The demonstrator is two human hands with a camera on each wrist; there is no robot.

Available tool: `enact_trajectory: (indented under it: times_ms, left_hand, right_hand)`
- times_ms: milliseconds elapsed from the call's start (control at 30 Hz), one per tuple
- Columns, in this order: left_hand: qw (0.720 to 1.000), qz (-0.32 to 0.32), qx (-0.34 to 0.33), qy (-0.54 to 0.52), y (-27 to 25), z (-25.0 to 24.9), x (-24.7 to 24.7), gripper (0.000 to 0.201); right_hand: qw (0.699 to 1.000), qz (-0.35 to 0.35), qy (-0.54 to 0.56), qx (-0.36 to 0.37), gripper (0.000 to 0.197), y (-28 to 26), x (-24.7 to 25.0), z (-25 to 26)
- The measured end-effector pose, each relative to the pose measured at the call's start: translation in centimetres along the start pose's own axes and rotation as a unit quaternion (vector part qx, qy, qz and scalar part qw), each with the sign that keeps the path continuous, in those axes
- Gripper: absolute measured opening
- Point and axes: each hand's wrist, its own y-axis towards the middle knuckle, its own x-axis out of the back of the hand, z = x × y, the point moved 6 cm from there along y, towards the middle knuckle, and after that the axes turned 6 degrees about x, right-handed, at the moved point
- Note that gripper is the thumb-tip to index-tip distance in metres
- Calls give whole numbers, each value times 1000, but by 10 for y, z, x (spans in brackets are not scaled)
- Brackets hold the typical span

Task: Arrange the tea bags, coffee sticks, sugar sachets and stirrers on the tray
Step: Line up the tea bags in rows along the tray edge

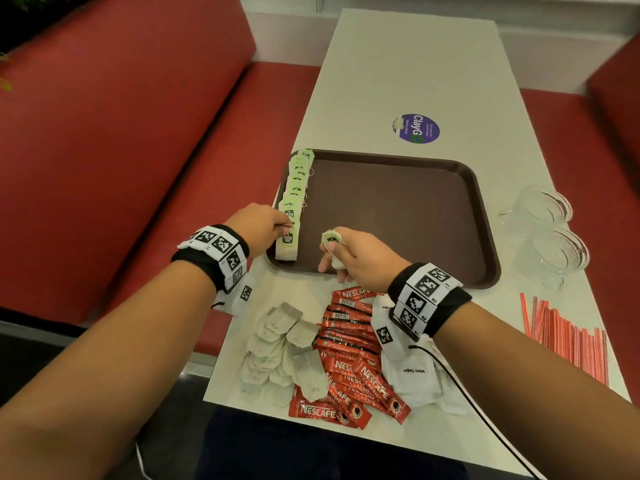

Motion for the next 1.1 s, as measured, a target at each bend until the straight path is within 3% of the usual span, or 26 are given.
enact_trajectory:
  times_ms: [200,300,400,533,667,767,867,967,1100]
  left_hand:
    - [994,-88,58,-29,4,0,7,21]
    - [996,-53,64,5,3,-10,-3,34]
    - [996,-16,58,71,4,-18,-14,32]
    - [994,-18,66,84,6,-15,-14,27]
    - [995,-26,59,72,4,-14,-12,37]
    - [995,-69,-26,-63,-7,-32,3,35]
    - [973,-64,-137,-174,-20,-62,22,33]
    - [968,-67,-194,-146,-19,-74,31,20]
    - [963,-133,-207,-112,-6,-79,39,9]
  right_hand:
    - [998,-40,-45,8,20,1,7,-3]
    - [997,-59,-53,8,22,1,10,-2]
    - [997,-59,-49,-3,17,3,11,-5]
    - [997,-58,-46,-14,21,3,12,-8]
    - [997,-75,-34,-14,16,3,16,-9]
    - [995,-96,1,-18,10,5,21,-10]
    - [991,-125,30,-27,10,7,28,-15]
    - [987,-160,-27,-1,13,10,37,-15]
    - [986,-164,-36,5,17,15,41,-15]
